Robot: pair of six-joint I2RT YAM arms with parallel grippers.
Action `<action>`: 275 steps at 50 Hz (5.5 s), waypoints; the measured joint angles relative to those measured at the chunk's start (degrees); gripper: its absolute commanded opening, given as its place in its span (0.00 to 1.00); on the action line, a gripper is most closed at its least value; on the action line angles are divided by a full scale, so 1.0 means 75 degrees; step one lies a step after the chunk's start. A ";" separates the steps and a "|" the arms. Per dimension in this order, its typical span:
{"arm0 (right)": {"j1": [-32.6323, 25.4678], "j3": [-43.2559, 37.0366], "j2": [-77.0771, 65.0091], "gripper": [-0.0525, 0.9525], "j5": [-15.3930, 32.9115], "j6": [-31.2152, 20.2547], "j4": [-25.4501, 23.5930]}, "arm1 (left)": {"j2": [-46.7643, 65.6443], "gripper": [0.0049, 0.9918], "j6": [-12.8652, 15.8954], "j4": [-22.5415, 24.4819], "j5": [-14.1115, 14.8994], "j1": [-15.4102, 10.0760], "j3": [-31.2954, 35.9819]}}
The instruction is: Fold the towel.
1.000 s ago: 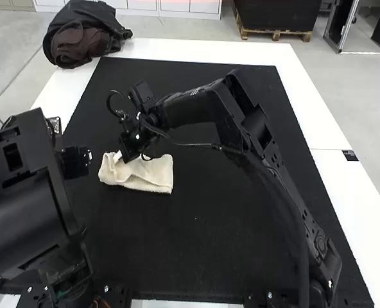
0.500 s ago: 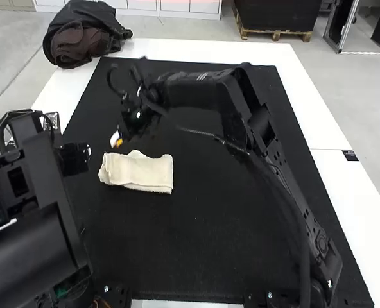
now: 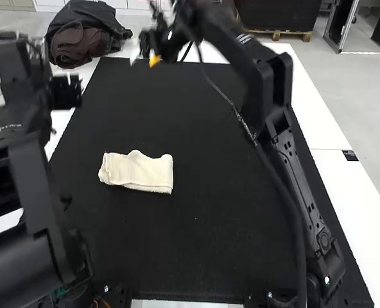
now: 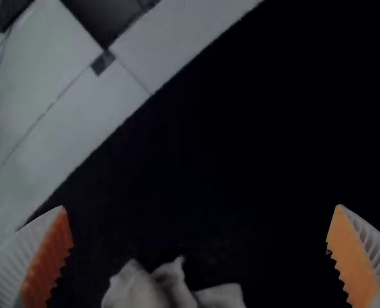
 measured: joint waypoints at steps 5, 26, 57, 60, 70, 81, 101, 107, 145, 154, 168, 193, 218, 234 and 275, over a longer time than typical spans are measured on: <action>-0.0146 0.0906 -0.0108 0.97 -0.0032 0.0029 -0.0586 | 0.0000 0.97 -0.0184 -0.0248 -0.0169 -0.0460 0.0364; -0.0268 0.1976 -0.0443 0.97 -0.0635 0.0510 -0.1230 | -0.0373 0.97 -0.0682 -0.0539 -0.0994 -0.1851 0.0603; -0.1105 -0.2113 -0.3086 0.97 -0.1396 0.1373 -0.1201 | -0.0399 0.97 -0.0848 -0.0565 -0.1233 -0.1941 0.0469; -0.1204 -0.2480 -0.3459 0.97 -0.1422 0.1405 -0.1186 | -0.0399 0.97 -0.0889 -0.0562 -0.1250 -0.1941 0.0469; -0.1501 -0.3972 -0.4660 0.97 -0.1480 0.1504 -0.1049 | -0.0399 0.97 -0.0973 -0.0600 -0.1253 -0.1944 0.0469; -0.1848 -0.5625 -0.5776 0.97 -0.1521 0.1553 -0.0868 | -0.0638 0.97 -0.1003 -0.0705 -0.1256 -0.1941 0.0469; -0.2532 -0.7807 -0.7938 0.97 -0.1623 0.1594 0.0044 | -0.1448 0.97 -0.1195 -0.1163 -0.1309 -0.2369 0.0469; -0.2594 -0.8250 -0.8457 0.97 -0.1644 0.1655 0.0548 | -0.1708 0.97 -0.1279 -0.1288 -0.1341 -0.2535 0.0469; -0.3657 -1.1042 -1.1669 0.97 -0.3031 0.5263 0.3850 | -0.3200 0.97 -0.1562 -0.1886 -0.1364 -0.2699 0.0315; -0.3841 -1.1205 -1.2088 0.97 -0.3299 0.5616 0.3695 | -0.3494 0.97 -0.1711 -0.1888 -0.1352 -0.2734 0.0312; -0.4042 -1.1316 -1.2756 0.97 -0.3538 0.5756 0.3279 | -0.4141 0.97 -0.1909 -0.1886 -0.1303 -0.2984 0.0312; -0.4707 -1.2077 -1.4985 0.97 -0.3491 0.5496 0.3238 | -0.5831 0.97 -0.2025 -0.2005 -0.1306 -0.3028 0.0082; -0.5068 -1.2732 -1.6273 0.97 -0.3241 0.5464 0.3555 | -0.7155 0.97 -0.2025 -0.1915 -0.1314 -0.3028 -0.0119; -0.5665 -1.2931 -1.7637 0.97 -0.2707 0.5225 0.4558 | -0.7306 0.97 -0.1743 -0.1545 -0.1437 -0.3028 -0.0525; -0.5759 -1.7162 -1.8750 0.97 0.3025 0.0597 0.6551 | -0.7306 0.97 0.0801 0.1699 -0.2396 -0.3028 -0.3485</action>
